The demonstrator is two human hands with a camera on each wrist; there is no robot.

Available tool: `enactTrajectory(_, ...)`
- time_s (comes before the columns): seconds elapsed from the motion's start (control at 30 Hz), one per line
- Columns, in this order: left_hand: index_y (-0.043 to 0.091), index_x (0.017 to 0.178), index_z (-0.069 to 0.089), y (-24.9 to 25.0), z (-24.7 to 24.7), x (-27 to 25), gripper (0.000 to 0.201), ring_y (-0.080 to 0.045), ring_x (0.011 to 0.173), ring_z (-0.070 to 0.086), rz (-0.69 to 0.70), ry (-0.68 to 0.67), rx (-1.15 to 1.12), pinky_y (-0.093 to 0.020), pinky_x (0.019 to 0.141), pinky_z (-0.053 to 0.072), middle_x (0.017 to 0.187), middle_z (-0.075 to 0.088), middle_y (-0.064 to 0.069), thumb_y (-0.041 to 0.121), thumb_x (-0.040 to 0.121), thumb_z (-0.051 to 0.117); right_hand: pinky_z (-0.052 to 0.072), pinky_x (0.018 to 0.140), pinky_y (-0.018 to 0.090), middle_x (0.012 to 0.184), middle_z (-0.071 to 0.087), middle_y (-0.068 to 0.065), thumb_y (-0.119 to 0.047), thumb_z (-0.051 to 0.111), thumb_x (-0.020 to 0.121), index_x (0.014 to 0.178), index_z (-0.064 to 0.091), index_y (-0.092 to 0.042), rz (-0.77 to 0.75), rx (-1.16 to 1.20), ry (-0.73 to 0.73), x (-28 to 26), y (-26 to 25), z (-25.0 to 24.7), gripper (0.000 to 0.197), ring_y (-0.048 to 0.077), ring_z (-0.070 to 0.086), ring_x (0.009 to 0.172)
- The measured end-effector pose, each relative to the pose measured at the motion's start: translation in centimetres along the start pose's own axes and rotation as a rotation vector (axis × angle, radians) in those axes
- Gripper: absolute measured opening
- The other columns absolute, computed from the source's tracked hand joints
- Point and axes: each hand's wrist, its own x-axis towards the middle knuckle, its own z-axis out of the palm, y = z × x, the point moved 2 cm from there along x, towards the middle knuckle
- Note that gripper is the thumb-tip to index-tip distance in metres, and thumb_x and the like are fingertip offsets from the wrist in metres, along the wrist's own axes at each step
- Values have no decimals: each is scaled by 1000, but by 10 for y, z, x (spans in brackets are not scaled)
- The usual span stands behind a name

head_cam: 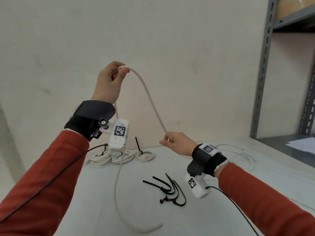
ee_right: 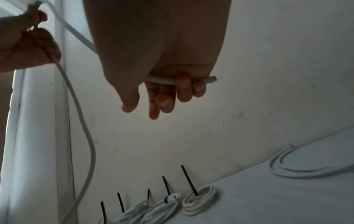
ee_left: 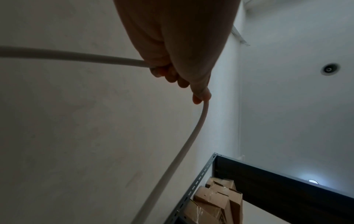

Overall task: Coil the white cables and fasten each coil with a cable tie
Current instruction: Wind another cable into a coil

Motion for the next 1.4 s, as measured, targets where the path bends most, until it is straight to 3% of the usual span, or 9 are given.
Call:
enactTrajectory(0.27,17,90,59,-45,-50,-14,14,2,48,39,-133,58,301,-12,50,29,57,46,13,25,97,50,24,49,22,47,34,-8,-40,63,89,49,42,-17,-42,332,117,-9,-2,-34,51,9,29,45)
enactTrajectory(0.37,14,100,65,-68,-71,-27,21,0,60,48,-127,-13,513,-17,56,32,73,56,-2,28,98,49,29,50,19,47,36,-5,-31,61,92,55,44,-12,-78,646,131,-17,-12,-55,44,10,31,46)
enactTrajectory(0.47,8,105,66,-88,-85,-41,25,-29,80,56,-85,-132,643,-30,67,32,86,64,-14,23,99,47,30,50,23,49,26,-6,-26,41,93,69,51,-11,-65,1135,-6,-19,-25,-70,31,12,25,46)
enactTrajectory(0.67,10,97,66,-113,-87,-66,27,-34,75,59,-23,-295,776,-41,66,43,78,63,-14,29,99,46,30,50,23,58,36,-4,-16,34,92,91,59,-8,-252,1735,-170,-24,-69,-80,26,11,31,52)
enactTrajectory(0.8,13,96,64,-101,-72,-89,47,-31,65,59,116,-388,830,-36,58,45,70,62,-9,47,94,31,43,58,20,69,50,-5,-18,40,94,101,59,-9,-399,1932,-17,-19,-95,-88,22,10,44,61)
enactTrajectory(0.9,18,101,58,-83,-56,-104,25,-28,57,59,253,-468,898,-29,51,43,66,61,-4,35,92,43,53,67,23,75,65,-4,-17,48,90,99,58,-12,-403,1949,183,-9,-110,-88,15,11,60,66)
enactTrajectory(1.0,21,104,58,-71,-43,-117,38,-24,56,56,424,-583,905,-27,50,42,67,59,1,8,73,76,56,73,24,80,72,1,-9,43,98,96,57,-9,-377,1770,385,5,-118,-82,14,13,67,69)
enactTrajectory(1.13,21,100,66,-45,-35,-125,49,-20,60,55,571,-618,957,-25,53,42,68,56,5,-1,58,80,54,72,24,84,69,8,-3,40,101,92,53,-10,-397,1098,531,19,-126,-69,17,15,69,69)
enactTrajectory(1.4,21,92,66,-31,-54,-112,45,-19,59,50,684,-632,1049,-28,52,42,67,54,4,-2,56,80,50,74,40,97,69,-6,-15,41,98,103,53,-14,-532,-323,192,13,-128,-40,13,24,65,84)
